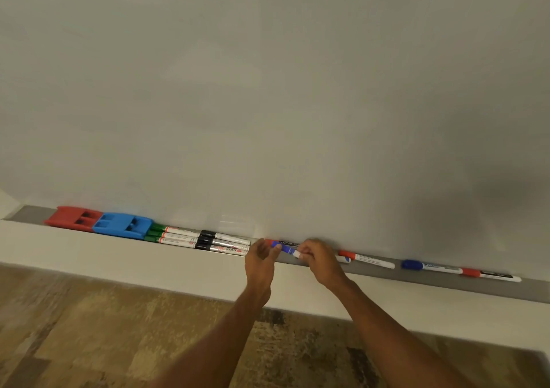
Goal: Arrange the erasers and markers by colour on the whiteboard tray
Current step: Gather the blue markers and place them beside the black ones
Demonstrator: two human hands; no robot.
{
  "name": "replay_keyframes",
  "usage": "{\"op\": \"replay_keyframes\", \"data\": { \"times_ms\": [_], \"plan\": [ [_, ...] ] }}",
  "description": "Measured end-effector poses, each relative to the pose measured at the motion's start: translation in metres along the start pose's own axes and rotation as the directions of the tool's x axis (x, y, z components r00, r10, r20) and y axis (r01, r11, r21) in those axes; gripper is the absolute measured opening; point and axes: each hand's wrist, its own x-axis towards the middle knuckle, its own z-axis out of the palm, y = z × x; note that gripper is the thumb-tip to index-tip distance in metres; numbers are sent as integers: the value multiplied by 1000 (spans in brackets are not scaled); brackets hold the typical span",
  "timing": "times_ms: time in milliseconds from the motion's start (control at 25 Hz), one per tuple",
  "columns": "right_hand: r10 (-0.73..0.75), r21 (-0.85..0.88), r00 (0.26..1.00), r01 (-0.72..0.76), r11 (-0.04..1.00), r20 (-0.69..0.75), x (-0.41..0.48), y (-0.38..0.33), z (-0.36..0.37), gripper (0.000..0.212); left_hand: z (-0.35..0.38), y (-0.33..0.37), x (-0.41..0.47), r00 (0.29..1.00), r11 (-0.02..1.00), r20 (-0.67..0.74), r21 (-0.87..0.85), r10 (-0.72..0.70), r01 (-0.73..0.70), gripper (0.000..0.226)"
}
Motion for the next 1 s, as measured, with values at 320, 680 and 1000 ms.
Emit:
{"op": "replay_keyframes", "data": {
  "times_ms": [320, 680, 1000],
  "plan": [
    [-75, 158, 995, 64, 985, 68, -9, -13, -9, 19, 30, -8, -12, 975, 905, 132, -366, -178, 215, 27],
    [17, -463, 1000, -23, 886, -16, -10, 30, -34, 21, 19, -17, -10, 964, 829, 10, -508, -266, 235, 31],
    [-59, -540, 998, 34, 841, -29, -12, 36, -22, 20, 18, -24, -8, 964, 840, 5, -489, -267, 235, 29]
  ]
}}
